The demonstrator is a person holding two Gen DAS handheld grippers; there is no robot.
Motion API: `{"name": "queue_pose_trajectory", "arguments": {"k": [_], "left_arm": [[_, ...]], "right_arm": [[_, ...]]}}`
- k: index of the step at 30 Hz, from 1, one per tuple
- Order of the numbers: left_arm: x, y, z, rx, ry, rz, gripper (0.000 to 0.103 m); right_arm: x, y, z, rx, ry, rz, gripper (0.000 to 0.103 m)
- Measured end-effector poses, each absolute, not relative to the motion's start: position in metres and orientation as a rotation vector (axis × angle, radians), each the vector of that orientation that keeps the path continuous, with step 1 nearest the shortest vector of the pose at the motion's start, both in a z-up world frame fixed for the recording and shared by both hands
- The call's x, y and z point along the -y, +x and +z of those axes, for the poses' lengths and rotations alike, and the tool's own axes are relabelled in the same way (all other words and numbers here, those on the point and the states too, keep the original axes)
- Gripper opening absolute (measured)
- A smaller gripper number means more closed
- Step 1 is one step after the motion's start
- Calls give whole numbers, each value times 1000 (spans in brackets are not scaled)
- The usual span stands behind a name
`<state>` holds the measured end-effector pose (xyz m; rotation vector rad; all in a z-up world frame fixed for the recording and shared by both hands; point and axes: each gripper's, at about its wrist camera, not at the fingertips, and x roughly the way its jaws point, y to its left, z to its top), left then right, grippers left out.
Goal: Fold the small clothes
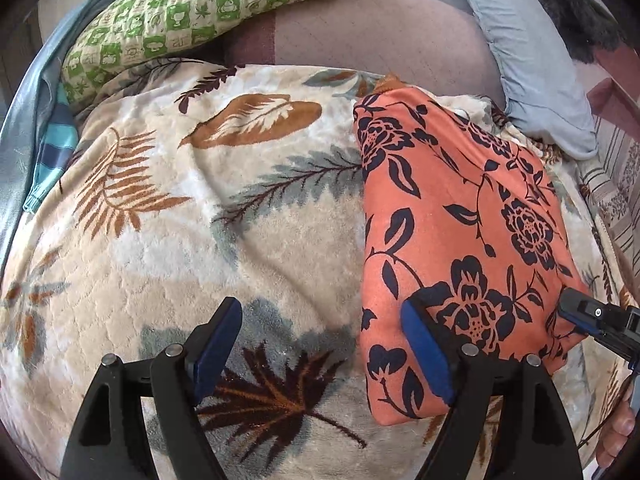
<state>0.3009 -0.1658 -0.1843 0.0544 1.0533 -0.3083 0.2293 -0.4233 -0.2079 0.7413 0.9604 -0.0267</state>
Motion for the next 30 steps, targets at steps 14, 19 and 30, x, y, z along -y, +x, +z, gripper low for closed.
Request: {"name": "queue_pose_trajectory", "arguments": {"k": [14,19,30], "left_arm": [[192,300,-199,-1092,41,-416,86],[196,288,-178,-970,105,-390,86],[203,288,-185,-938,221,-351,86]], "right_arm": [[432,249,-209,-949,671,-121,31],[446,236,-190,-825,696,-153,31],[444,246,-217,-960,716,-188,31]]}}
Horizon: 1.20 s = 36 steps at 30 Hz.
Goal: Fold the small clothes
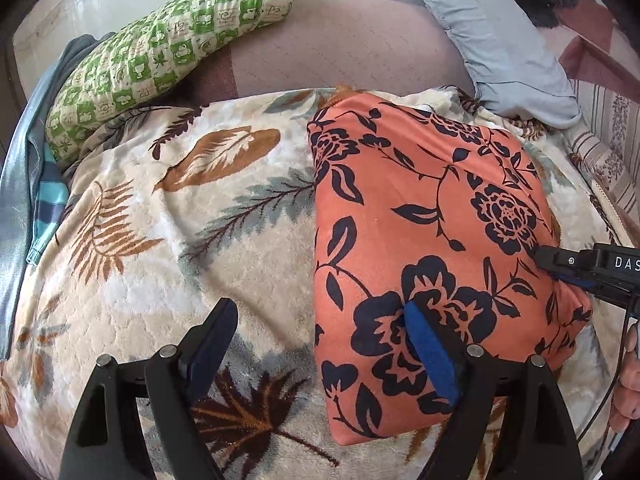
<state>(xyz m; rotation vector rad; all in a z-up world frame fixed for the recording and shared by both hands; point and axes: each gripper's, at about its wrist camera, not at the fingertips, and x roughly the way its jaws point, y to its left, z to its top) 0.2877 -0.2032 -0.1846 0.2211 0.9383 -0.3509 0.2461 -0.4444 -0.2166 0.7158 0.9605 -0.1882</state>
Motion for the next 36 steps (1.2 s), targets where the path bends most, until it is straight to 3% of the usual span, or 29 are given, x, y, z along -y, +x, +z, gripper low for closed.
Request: {"name": "queue_pose_trajectory", "arguments": {"k": [9,12,13,14,15,36], "left_arm": [[204,284,-176,-907,219,-342,86],[204,283,-172,-894,214,-340,86],[203,283,-171,-890,212,-341,86],[203,283,-170,-886,212,-340,86],[203,283,-169,-882,211,-340,86],[189,296,-165,-879,132,-339,86]], "right_arm": [[472,223,-189,-783,787,-188,31],[481,219,-190,-776,805,-210,38],[485,217,-190,-773,813,-214,43],[488,216,-191,-769,824,-216,57],[490,214,-191,-759,834,-221,60],[488,219,-194,-791,826,-195,60]]}}
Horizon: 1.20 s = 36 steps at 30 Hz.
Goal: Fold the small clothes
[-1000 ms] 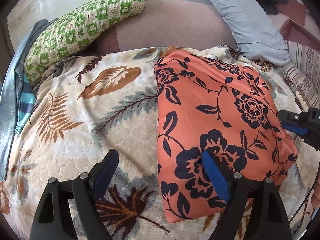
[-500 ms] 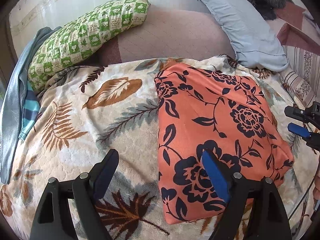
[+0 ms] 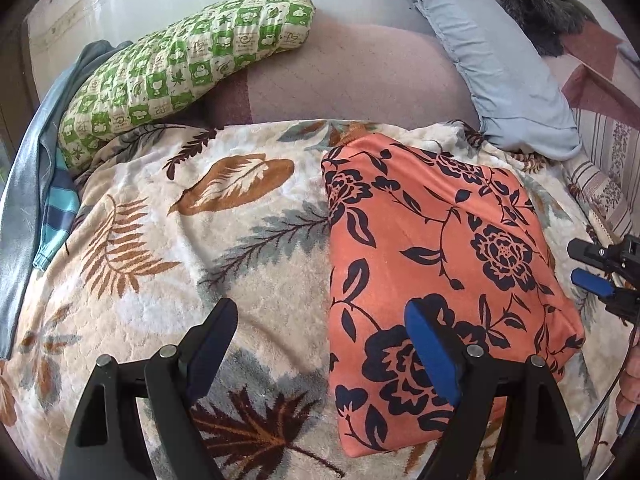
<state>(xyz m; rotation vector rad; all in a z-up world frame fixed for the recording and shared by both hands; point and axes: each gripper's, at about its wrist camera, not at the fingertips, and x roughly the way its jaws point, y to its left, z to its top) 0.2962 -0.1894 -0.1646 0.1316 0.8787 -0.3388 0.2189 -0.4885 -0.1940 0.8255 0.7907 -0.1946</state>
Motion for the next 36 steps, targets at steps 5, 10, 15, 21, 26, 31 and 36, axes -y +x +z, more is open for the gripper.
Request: {"name": "queue_pose_trajectory", "arguments": {"k": [5,10,15,21,26,31,36], "left_arm": [[169,314,-169,-945,-45,-391,86],[171,319,-177,-991,-112,-463,86],[189,317,-187,-1028,-103,-537,86],[205,319,-211,-1134,-116,-601,86],[209,313,-212,-1131,-160,-645,85],[208,309,-205,-1073,-120,-631,56],[208,304,-199,-1030,-91,-621,45]], "right_arm": [[494,218,-201,-823,855,-176,60],[500,220,-217,-873,908,-143,60],[496,228,-231,-907,945,-99,60],[484,241,-245,-939,949,-70,66],[470,247,-243,-919,944,-6,69],[445,250,-221,-896,768,-9,43],[434,250,-206,-879,689,-33,32]]}}
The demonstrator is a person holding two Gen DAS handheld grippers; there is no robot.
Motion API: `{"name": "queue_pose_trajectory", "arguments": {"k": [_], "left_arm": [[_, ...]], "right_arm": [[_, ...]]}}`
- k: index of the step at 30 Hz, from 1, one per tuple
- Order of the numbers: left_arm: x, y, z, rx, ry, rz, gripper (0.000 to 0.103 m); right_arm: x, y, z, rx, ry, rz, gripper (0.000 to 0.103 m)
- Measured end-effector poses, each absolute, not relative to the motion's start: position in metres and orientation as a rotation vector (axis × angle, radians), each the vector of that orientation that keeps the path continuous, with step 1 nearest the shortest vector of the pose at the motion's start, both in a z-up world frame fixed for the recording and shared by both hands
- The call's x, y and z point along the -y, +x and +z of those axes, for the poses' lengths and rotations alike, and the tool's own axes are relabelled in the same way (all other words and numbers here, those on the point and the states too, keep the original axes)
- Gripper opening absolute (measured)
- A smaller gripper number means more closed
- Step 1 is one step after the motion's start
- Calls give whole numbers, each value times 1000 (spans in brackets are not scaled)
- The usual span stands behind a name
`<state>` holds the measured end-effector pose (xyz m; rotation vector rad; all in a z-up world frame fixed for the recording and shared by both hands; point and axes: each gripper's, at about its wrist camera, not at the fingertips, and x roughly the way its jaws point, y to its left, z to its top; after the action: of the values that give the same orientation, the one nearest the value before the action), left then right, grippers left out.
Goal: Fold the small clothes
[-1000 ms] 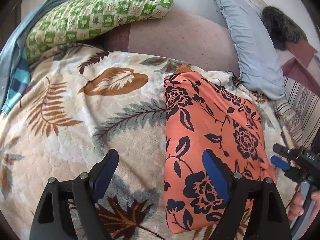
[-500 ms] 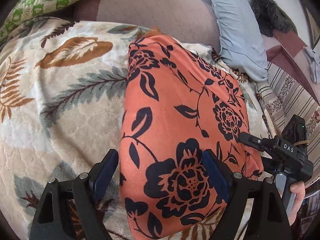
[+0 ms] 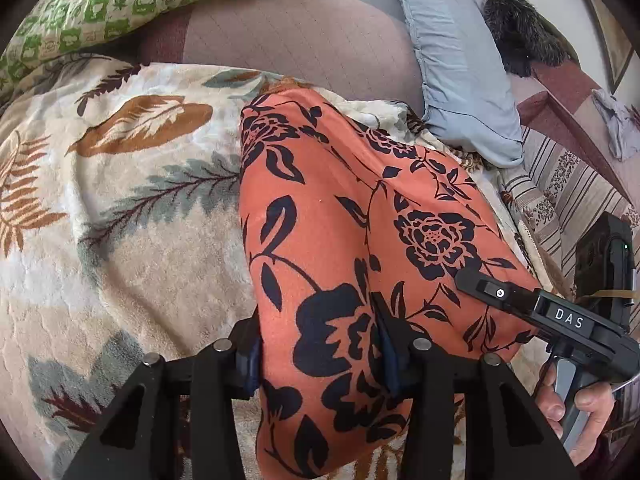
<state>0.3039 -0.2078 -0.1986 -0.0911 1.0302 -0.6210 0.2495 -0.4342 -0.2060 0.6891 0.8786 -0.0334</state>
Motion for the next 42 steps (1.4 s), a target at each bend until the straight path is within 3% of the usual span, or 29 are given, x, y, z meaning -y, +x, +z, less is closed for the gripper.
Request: {"name": "queue_pose_trajectory", "arguments": {"k": [4,15,24,28,29,31,34,36,39,42], "left_arm": [[202,297,-183,-991,-64,-638,41],[153,269,-145,-957,-43,-592,41],[113,218,-167,-1044,-2,-529,41],[106,213,-183,-1120,27,-441,61],[101,211,-181,-1117,2,-431,61],[94,208,-171,-1089,-14,-432,61],[85,211,-143,-948,-11,-380,61],[82,215,-129,-868,-30,-371,67],[93,226,-129,-831,-9,-371,71],[112,236,-143,-824,116,-325,71]], "right_arm": [[424,249,-181,-816,646,8,28],[381,239,-150,-795,628,127,27],[336,200,-179,-910,738,163,27],[336,189,-204,-1037,765,12,36],[341,186,-209,-1055,812,-4,45],[351,178,-204,-1041,873,-39,51],[364,164,-170,-930,771,-135,53],[369,159,-145,-820,707,-170,53],[362,177,-128,-767,658,-71,53],[344,213,-129,-800,577,-8,44]]}}
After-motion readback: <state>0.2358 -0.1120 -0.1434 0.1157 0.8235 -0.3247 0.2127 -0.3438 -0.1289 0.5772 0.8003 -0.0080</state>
